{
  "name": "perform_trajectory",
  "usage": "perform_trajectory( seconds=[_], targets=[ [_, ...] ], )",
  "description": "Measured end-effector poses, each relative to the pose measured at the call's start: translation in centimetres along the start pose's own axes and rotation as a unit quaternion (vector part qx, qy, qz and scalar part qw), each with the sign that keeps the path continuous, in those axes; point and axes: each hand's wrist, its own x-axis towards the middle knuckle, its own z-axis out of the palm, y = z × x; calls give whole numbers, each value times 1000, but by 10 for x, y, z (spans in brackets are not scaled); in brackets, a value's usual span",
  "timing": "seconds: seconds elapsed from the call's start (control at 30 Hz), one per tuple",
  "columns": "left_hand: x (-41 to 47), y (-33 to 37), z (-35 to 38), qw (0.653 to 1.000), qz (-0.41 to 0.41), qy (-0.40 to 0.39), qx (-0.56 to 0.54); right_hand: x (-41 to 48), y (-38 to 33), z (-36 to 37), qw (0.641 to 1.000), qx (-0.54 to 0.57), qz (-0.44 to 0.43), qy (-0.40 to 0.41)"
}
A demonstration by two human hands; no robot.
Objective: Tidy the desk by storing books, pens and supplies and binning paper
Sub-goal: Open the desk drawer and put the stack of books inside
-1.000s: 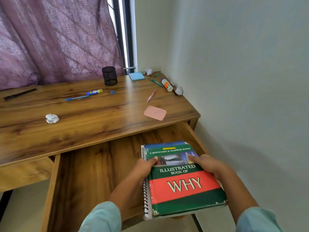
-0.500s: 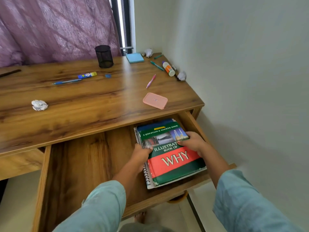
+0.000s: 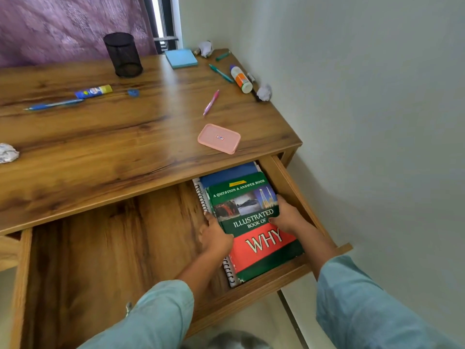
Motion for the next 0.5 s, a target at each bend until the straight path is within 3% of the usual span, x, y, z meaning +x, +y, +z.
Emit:
perform_trajectory(
  seconds=[0.17,0.33,0.5],
  targets=[
    [1,-7,1,993,75,-40,81,-12,-21,20,962,-267,-5,57],
    [1,-17,-5,976,118,-60,174,-28,-57,59,970,-223,-76,-65],
    [-1,-33,-17,954,151,-95,240,-26,-53,78,946,-310,-71,-57]
  ],
)
